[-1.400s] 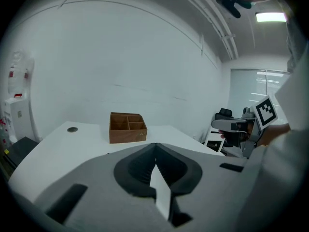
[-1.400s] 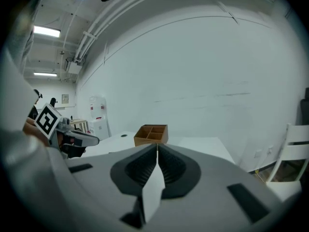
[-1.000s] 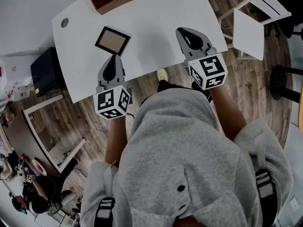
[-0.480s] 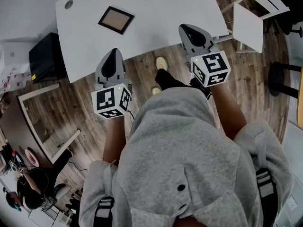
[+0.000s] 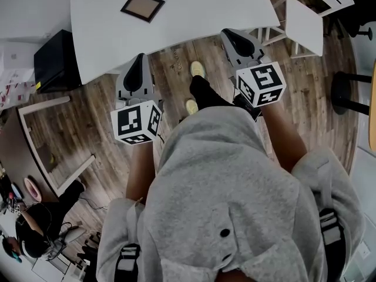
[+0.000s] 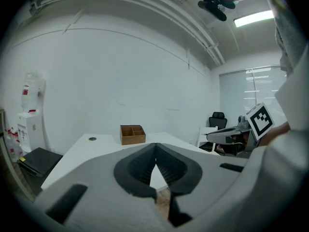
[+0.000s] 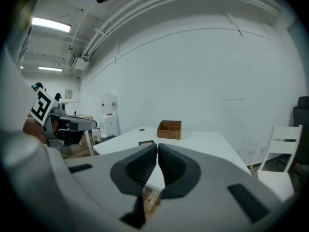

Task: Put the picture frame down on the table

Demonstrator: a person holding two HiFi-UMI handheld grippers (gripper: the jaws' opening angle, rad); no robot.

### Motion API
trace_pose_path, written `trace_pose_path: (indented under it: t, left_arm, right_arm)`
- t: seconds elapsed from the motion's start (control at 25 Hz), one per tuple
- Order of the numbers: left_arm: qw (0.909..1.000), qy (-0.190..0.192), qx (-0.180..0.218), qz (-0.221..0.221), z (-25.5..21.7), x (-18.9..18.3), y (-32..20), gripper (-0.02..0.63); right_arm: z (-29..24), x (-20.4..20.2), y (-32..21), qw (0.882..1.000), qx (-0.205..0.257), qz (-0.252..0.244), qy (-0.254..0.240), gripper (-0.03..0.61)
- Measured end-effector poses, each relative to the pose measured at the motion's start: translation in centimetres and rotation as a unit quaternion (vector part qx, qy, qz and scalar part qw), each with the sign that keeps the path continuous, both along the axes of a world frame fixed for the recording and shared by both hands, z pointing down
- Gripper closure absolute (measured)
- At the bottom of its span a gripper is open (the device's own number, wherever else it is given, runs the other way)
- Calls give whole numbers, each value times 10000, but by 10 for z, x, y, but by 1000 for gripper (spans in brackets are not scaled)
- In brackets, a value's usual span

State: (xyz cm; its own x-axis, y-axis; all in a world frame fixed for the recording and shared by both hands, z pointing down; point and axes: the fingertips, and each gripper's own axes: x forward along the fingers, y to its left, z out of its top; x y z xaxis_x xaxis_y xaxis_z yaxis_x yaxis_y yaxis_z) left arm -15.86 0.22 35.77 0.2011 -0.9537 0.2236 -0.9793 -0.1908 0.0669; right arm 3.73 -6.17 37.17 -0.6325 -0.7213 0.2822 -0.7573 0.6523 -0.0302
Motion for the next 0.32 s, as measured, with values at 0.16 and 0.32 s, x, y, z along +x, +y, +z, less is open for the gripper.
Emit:
trace_pose_path:
  t: [0.16,0.32]
  left_arm:
    - [9999,-51,28,126,-1,3,13,592]
    - [9997,-72,27,213,0,10,23,592]
  right_arm:
    - [-6,0,15,9999,82,84,-41,549]
    - [-7,7,28,9998,105,145,-50,549]
